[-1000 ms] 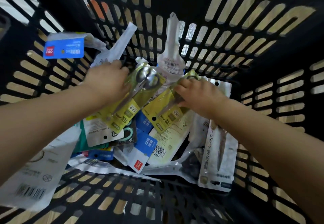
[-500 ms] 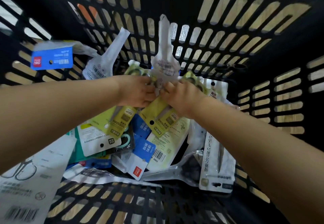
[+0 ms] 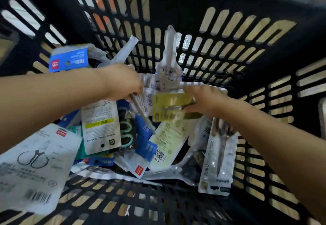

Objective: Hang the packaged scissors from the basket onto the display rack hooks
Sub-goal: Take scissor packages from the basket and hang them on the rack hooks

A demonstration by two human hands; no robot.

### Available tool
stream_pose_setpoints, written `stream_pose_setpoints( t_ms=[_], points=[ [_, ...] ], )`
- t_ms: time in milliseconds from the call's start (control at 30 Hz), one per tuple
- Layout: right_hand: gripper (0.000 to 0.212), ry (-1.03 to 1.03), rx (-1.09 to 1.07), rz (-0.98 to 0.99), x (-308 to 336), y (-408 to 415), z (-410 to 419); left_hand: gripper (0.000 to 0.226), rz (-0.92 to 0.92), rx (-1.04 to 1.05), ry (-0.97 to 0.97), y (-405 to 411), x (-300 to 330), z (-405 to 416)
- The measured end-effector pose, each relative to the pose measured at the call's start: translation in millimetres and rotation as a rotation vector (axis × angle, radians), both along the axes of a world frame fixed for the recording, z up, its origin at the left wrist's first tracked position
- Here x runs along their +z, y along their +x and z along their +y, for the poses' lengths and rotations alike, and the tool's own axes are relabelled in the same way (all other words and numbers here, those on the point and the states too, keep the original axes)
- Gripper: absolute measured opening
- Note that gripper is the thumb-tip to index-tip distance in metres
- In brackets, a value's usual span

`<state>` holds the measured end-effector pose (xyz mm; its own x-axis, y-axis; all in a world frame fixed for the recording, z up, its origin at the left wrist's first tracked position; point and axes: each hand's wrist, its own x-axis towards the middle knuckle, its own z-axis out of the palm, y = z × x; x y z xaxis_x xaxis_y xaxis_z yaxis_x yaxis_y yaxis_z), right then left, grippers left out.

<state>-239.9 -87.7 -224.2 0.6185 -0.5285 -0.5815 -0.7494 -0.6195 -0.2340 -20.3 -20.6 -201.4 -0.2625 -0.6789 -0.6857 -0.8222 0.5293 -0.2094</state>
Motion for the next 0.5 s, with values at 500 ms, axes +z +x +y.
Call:
stream_pose_setpoints(
  t_ms=[500],
  points=[
    [0.023, 0.696, -1.047, -0.515, -22.0, 3.1, 17.2, 0.013, 1.147, 1.804, 0.001, -1.9, -30.9, 59.7]
  ],
)
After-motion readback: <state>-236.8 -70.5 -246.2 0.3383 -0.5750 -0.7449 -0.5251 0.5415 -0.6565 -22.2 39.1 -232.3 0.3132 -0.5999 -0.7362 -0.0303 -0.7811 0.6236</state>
